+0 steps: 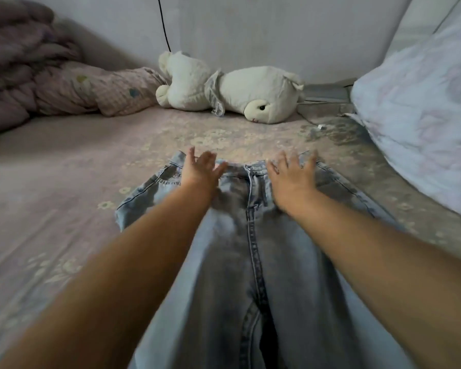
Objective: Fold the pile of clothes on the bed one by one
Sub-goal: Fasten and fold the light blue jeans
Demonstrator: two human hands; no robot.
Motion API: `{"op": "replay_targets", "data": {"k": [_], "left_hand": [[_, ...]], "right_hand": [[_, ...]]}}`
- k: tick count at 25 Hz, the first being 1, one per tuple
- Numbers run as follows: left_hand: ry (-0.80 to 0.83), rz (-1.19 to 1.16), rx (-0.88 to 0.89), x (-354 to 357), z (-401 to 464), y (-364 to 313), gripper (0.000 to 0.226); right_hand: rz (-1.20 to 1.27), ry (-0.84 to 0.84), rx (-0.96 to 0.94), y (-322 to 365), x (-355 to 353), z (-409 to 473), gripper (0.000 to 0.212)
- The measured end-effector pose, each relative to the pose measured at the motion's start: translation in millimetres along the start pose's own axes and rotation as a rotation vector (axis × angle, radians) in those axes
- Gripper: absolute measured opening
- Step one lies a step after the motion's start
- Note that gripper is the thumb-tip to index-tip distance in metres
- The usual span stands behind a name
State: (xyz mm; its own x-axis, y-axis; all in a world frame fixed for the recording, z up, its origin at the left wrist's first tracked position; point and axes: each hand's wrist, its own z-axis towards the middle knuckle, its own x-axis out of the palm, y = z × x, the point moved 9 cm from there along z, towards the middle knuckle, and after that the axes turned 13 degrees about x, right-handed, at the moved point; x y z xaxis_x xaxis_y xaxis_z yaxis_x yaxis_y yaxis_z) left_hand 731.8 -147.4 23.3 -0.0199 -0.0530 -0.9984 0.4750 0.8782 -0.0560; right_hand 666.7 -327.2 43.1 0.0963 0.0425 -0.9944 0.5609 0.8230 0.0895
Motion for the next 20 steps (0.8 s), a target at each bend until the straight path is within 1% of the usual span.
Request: {"op": "replay_targets", "data": {"k": [1,2,3,5,6,7,8,9,11,12,13,14,16,17,19,20], "left_hand": [[-0.035,-0.048,0.084,-12.9,-12.7,-19.2,0.063],[0.019,0.027,0.169,-17.6,-44.9,-38.2,0.066],[0.065,0.07,0.235,-9.1,-92.5,-45.4,0.069],[-0.056,0.187,0.308,14.2,-191.4,-54.6,0.073],[-0.05,0.222,0.295,25.8,-224.4,-53.8,0.072],[0.072,0.135,0.216,47.5,-238.3,-41.5,0.071],[0.052,0.111,0.199,57.7,-237.1,-35.7,0.071],[0.071,0.112,0.193,57.9,-230.6,-37.2,0.073],[0.136,0.126,0.147,43.3,-225.7,-48.3,0.069],[0.209,0.134,0.077,39.1,-229.9,-56.9,0.065],[0.283,0.091,-0.004,38.1,-239.1,-67.8,0.06],[0.312,-0.001,-0.06,39.4,-262.6,-82.5,0.057],[0.354,-0.084,-0.05,43.2,-330.6,-115.0,0.057],[0.366,-0.075,-0.002,41.1,-370.6,-125.5,0.063],[0.349,-0.024,0.158,25.1,-445.9,-132.9,0.078],[0.282,0.049,0.236,14.1,-474.9,-129.3,0.079]], "right_hand": [[0.059,0.133,-0.046,6.5,-2.6,-22.1,0.063],[0.031,0.248,-0.112,2.9,-2.5,-54.0,0.062],[-0.012,0.321,-0.176,-12.2,1.6,-90.8,0.064],[-0.136,0.325,-0.22,-52.0,25.6,-150.7,0.067],[-0.144,0.307,-0.186,-68.9,36.7,-169.3,0.066],[-0.123,0.294,-0.157,-79.1,49.6,-176.6,0.064],[-0.133,0.288,-0.151,-80.8,58.6,-177.4,0.063],[-0.128,0.309,-0.145,-76.8,57.9,-176.8,0.063],[-0.109,0.385,-0.122,-70.4,43.2,-177.7,0.064],[-0.092,0.451,-0.092,-67.4,36.2,-188.1,0.063],[-0.036,0.525,-0.064,-62.0,29.7,-204.5,0.061],[0.048,0.575,-0.044,-58.7,21.1,-233.7,0.058],[0.122,0.568,-0.087,-57.6,5.1,-303.9,0.055],[0.109,0.529,-0.15,-62.3,-3.4,-344.7,0.055],[0.067,0.399,-0.304,-76.6,-15.2,-420.1,0.059],[0.063,0.359,-0.379,-80.0,-18.4,-451.6,0.061]]}}
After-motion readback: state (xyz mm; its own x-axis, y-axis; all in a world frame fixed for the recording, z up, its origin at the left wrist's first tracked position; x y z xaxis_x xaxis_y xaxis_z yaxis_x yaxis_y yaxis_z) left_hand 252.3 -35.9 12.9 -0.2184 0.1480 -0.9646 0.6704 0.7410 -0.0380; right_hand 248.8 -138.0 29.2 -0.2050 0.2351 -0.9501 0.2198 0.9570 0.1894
